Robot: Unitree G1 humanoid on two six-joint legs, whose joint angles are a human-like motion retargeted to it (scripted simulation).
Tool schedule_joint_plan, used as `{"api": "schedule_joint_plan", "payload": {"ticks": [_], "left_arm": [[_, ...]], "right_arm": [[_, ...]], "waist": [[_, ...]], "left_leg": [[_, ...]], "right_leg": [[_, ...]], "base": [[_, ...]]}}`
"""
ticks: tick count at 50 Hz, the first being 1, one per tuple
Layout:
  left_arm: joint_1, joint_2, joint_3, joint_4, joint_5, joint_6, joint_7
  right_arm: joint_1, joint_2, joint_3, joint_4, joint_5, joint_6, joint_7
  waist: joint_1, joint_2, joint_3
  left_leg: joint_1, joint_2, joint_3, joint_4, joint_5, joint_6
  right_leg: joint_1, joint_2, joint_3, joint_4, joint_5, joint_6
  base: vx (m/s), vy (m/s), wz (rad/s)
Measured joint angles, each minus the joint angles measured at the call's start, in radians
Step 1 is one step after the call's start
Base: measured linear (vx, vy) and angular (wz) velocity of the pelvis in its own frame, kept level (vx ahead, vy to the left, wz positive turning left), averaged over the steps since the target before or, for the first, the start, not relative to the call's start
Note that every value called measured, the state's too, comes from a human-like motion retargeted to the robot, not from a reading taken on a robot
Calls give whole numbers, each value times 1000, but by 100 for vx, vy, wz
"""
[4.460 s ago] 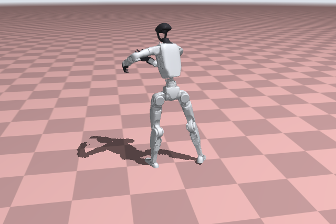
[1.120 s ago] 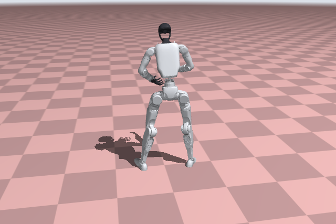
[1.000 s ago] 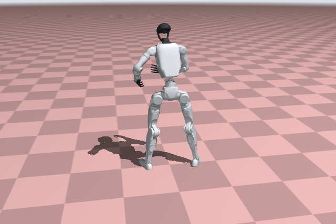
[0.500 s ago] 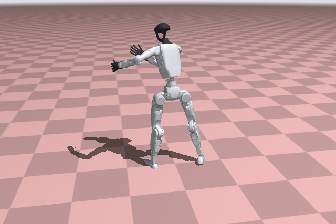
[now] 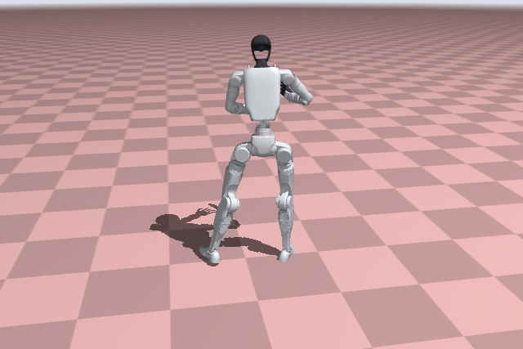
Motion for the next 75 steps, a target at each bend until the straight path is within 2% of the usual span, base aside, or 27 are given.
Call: {"api": "schedule_joint_plan", "payload": {"ticks": [4,13,17,22,25,30,33,38,40,41,42,43,44,45,47,48,50,52,55,57,58,60,67,70,75], "left_arm": [[-211,-50,-37,-20,-100,-29,13],[-592,-129,-111,-33,-277,-147,48],[-689,-136,-132,-31,-306,-180,45],[-709,-142,-125,-21,-297,-175,28],[-658,-150,-103,-8,-267,-152,19],[-444,-142,-33,13,-172,-94,21],[-276,-120,12,21,-131,-71,22],[19,-9,78,-10,-109,-49,-11],[132,59,104,-35,-101,-51,-24],[182,97,117,-47,-108,-50,-37],[232,135,131,-59,-111,-51,-47],[279,173,149,-71,-105,-54,-49],[321,211,167,-82,-106,-50,-56],[361,250,185,-91,-109,-42,-66],[427,332,222,-112,-117,-37,-88],[457,373,244,-122,-111,-22,-106],[503,451,288,-143,-114,4,-111],[538,527,331,-170,-151,-5,-129],[556,631,400,-197,-197,7,-159],[553,692,453,-205,-223,32,-197],[549,722,478,-205,-226,53,-230],[534,774,515,-205,-265,63,-249],[487,878,573,-164,-284,85,-290],[482,866,564,-135,-275,56,-254],[493,778,489,-97,-216,-23,-143]], "right_arm": [[-149,-117,-64,12,36,-40,-22],[-462,-330,-102,62,36,-113,-80],[-562,-369,-74,91,2,-120,-101],[-574,-346,-65,121,-48,-104,-109],[-518,-291,-92,145,-98,-83,-120],[-338,-107,-191,186,-219,-30,-158],[-218,26,-236,200,-223,-16,-163],[-21,236,-230,204,-157,-8,-142],[32,283,-177,214,-280,35,-172],[67,326,-168,211,-177,23,-130],[91,354,-146,213,-177,31,-119],[92,351,-96,224,-381,80,-168],[101,362,-60,225,-476,119,-172],[113,378,-30,221,-515,152,-154],[124,422,4,207,-558,148,-153],[114,422,30,208,-700,200,-113],[68,404,132,264,-1124,382,-158],[81,536,101,168,-669,194,-170],[24,642,124,146,-389,121,-148],[-47,685,133,145,-331,130,-82],[-91,691,132,148,-363,164,-1],[-143,743,146,128,-173,107,-27],[-284,739,220,78,-171,100,-3],[-282,716,248,75,-160,95,-8],[-186,652,275,92,-155,89,-25]], "waist": [[-35,-16,-15],[-50,-18,-58],[-48,0,-65],[-52,26,-55],[-57,38,-36],[-71,43,-8],[-54,44,18],[19,40,60],[60,40,72],[81,41,75],[101,44,77],[123,48,77],[143,53,74],[163,60,71],[197,75,59],[213,83,50],[239,97,36],[255,117,30],[284,151,19],[309,173,5],[320,181,-1],[341,196,-11],[381,188,-24],[380,169,-9],[356,130,31]], "left_leg": [[28,26,54,48,39,13],[48,20,65,110,89,35],[41,26,33,107,89,23],[29,29,-3,90,58,4],[21,21,-11,73,24,-1],[-5,-12,-9,33,-39,6],[-28,-29,-6,5,-61,3],[-83,-57,-17,-15,-75,-26],[-109,-71,-27,-15,-77,-43],[-121,-80,-35,-15,-76,-51],[-134,-89,-44,-15,-76,-59],[-146,-99,-53,-15,-77,-66],[-157,-110,-65,-15,-78,-71],[-167,-123,-78,-15,-80,-75],[-180,-152,-110,-15,-85,-79],[-183,-171,-128,-15,-89,-75],[-178,-213,-166,-15,-99,-68],[-160,-248,-208,-15,-107,-64],[-136,-276,-259,-15,-113,-59],[-131,-272,-281,-15,-111,-58],[-129,-271,-291,-15,-110,-56],[-124,-265,-305,-15,-108,-63],[-129,-254,-312,-15,-96,-79],[-136,-251,-297,-15,-94,-82],[-148,-244,-251,-15,-95,-68]], "right_leg": [[16,31,41,-1,4,0],[46,24,85,-2,4,0],[48,32,83,-15,11,0],[39,34,67,-26,20,0],[28,24,53,-24,24,0],[-8,-12,25,-7,31,0],[-31,-24,8,-15,46,0],[-48,-41,-24,-77,92,0],[-48,-50,-40,-110,114,0],[-46,-57,-50,-126,126,0],[-44,-64,-61,-140,137,0],[-43,-73,-72,-150,147,0],[-41,-85,-84,-155,156,0],[-38,-98,-96,-159,165,0],[-26,-134,-125,-152,177,0],[-19,-157,-138,-141,182,0],[5,-211,-165,-110,189,0],[41,-257,-195,-72,197,0],[76,-300,-224,-9,209,-19],[81,-301,-232,20,220,-42],[82,-302,-233,32,224,-51],[88,-297,-235,46,232,-63],[86,-279,-212,41,218,-63],[79,-272,-204,25,189,-55],[68,-255,-200,-23,133,-30]], "base": [[7,-24,-69],[6,-6,-23],[0,0,0],[-5,7,15],[-10,17,32],[-13,22,40],[-16,22,34],[-16,22,30],[-13,22,38],[-11,23,49],[-8,25,57],[-6,27,64],[-3,30,72],[1,32,85],[5,35,99],[10,39,111],[13,40,122],[15,35,127],[11,23,97],[5,11,56],[4,8,43],[3,5,34],[-1,-1,0],[-5,-10,-24],[-8,-16,-44]]}}
